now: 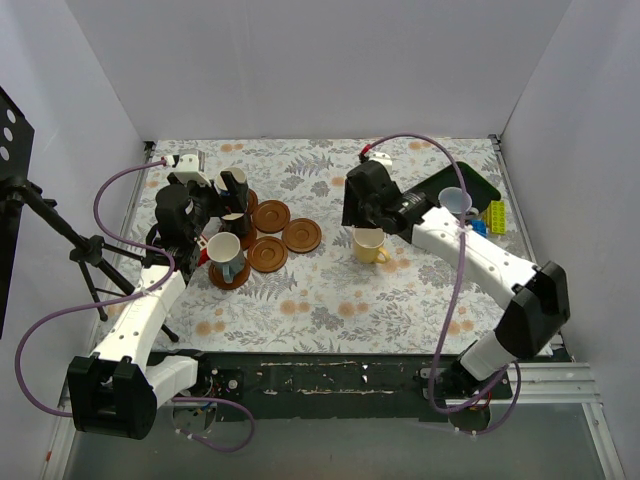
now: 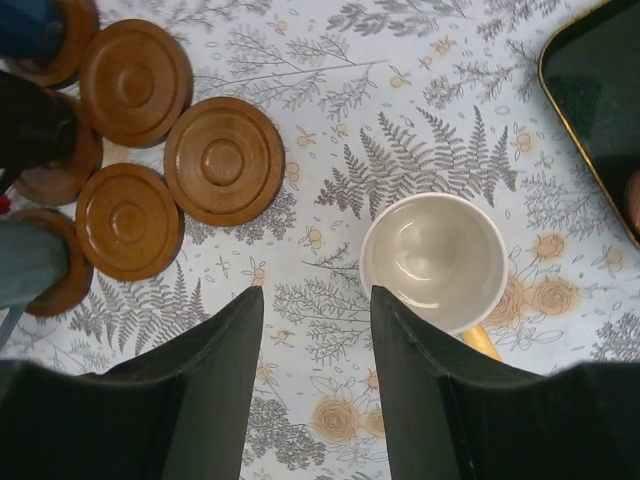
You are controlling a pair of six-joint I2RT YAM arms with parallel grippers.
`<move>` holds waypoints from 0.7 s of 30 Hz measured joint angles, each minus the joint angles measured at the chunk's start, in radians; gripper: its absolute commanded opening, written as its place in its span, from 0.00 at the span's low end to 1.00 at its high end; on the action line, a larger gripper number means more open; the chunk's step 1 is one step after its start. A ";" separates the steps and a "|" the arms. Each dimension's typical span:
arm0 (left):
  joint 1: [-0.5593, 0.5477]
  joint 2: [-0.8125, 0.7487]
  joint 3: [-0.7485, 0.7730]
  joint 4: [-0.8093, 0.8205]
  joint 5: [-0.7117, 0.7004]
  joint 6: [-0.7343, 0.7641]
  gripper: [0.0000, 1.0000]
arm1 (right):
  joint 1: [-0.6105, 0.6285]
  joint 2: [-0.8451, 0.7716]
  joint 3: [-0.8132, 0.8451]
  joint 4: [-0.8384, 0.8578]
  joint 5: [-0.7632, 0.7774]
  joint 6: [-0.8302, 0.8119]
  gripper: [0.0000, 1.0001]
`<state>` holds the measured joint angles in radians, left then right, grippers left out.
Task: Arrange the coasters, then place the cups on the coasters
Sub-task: Place the cup at the center of the board, then pick up the cup at the center of the board.
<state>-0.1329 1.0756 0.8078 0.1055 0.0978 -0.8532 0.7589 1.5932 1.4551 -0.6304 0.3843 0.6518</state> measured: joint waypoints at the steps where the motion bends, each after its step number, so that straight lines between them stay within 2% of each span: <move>1: 0.000 0.000 0.000 0.000 0.000 0.000 0.98 | -0.001 -0.035 -0.030 0.026 -0.010 -0.035 0.55; 6: 0.000 0.000 0.000 0.000 0.004 0.000 0.98 | -0.077 -0.171 -0.158 0.141 -0.130 -0.213 0.55; 12: 0.000 0.000 0.000 0.000 0.008 0.000 0.98 | -0.278 -0.141 -0.167 0.159 -0.352 -0.418 0.54; 17: 0.000 0.000 0.000 0.000 0.008 0.000 0.98 | -0.282 -0.037 -0.159 0.103 -0.441 -0.565 0.54; 21: 0.000 0.000 0.000 0.000 0.008 0.000 0.98 | -0.282 -0.018 -0.161 0.087 -0.467 -0.637 0.53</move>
<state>-0.1329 1.0756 0.8078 0.1055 0.1055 -0.8528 0.4770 1.5753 1.2938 -0.5430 -0.0826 0.0151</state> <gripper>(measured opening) 0.981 0.534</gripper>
